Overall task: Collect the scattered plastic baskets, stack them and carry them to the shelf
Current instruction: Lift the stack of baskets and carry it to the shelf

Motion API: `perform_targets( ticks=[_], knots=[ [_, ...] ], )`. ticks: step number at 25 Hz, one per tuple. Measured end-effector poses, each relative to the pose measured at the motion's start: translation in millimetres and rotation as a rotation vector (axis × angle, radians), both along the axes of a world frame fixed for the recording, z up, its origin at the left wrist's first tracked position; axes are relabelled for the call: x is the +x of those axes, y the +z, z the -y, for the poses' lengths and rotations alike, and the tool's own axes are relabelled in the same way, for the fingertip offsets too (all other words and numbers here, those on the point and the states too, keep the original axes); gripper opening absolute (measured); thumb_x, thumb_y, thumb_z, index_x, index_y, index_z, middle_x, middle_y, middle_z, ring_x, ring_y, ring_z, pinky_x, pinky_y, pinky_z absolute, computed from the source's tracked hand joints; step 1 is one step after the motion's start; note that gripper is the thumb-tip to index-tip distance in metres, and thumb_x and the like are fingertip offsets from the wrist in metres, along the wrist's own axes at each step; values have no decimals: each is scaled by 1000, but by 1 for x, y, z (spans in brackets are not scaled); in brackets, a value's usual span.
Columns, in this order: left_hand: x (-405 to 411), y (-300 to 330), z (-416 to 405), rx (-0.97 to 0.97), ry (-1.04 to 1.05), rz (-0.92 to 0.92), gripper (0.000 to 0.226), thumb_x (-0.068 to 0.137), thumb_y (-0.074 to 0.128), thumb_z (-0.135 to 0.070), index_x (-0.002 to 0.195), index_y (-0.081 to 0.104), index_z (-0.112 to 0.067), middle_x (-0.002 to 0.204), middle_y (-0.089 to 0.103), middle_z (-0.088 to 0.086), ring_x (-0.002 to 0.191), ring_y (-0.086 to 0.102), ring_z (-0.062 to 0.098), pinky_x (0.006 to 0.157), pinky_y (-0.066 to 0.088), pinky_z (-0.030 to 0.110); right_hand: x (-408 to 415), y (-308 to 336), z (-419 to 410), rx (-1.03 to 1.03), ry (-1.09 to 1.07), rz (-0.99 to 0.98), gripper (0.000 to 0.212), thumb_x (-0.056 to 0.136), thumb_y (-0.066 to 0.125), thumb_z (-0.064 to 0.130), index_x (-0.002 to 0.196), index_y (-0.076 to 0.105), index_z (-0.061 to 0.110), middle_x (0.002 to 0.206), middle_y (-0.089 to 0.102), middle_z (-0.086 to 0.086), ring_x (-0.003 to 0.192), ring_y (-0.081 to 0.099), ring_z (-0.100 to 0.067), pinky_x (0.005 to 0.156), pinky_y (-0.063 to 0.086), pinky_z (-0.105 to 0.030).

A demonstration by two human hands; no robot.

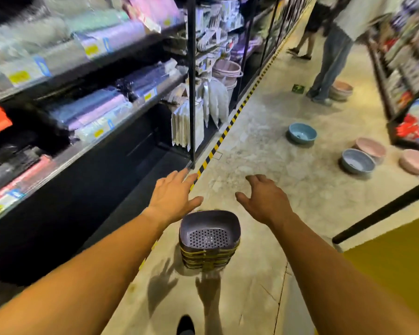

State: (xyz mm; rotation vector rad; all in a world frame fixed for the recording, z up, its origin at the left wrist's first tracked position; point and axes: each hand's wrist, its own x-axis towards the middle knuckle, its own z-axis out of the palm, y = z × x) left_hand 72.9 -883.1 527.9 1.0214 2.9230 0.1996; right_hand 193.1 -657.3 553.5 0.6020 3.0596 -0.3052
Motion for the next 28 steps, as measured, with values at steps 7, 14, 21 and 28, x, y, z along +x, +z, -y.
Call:
perform_targets(
  ticks=[7, 14, 21, 28],
  knots=[
    [100, 5, 10, 77, 47, 44, 72, 92, 42, -68, 154, 25, -36, 164, 22, 1, 148, 20, 27, 114, 18, 52, 90, -5, 11, 20, 77, 63, 66, 92, 50, 59, 147, 39, 23, 149, 46, -6, 128, 48, -30, 96, 48, -44],
    [154, -56, 23, 83, 117, 130, 78, 86, 38, -79, 153, 20, -43, 166, 15, -2, 150, 17, 27, 115, 14, 60, 143, -54, -1, -56, 68, 132, 73, 92, 43, 65, 151, 33, 23, 154, 39, -4, 134, 43, -28, 97, 46, -45],
    [141, -177, 33, 126, 287, 360, 104, 75, 67, -71, 157, 10, -40, 167, 10, -4, 150, 19, 23, 111, 25, 60, 126, -176, -37, -203, 16, 260, 88, 82, 60, 68, 152, 29, 25, 155, 38, -1, 132, 46, -25, 96, 49, -44],
    [95, -470, 18, 250, 407, 417, 121, 64, 86, -55, 158, 12, -34, 167, 11, -1, 151, 12, 20, 116, 27, 49, 88, -487, -83, -332, -84, 264, 102, 70, 74, 68, 151, 29, 24, 151, 42, -2, 130, 48, -25, 97, 49, -44]
  ],
)
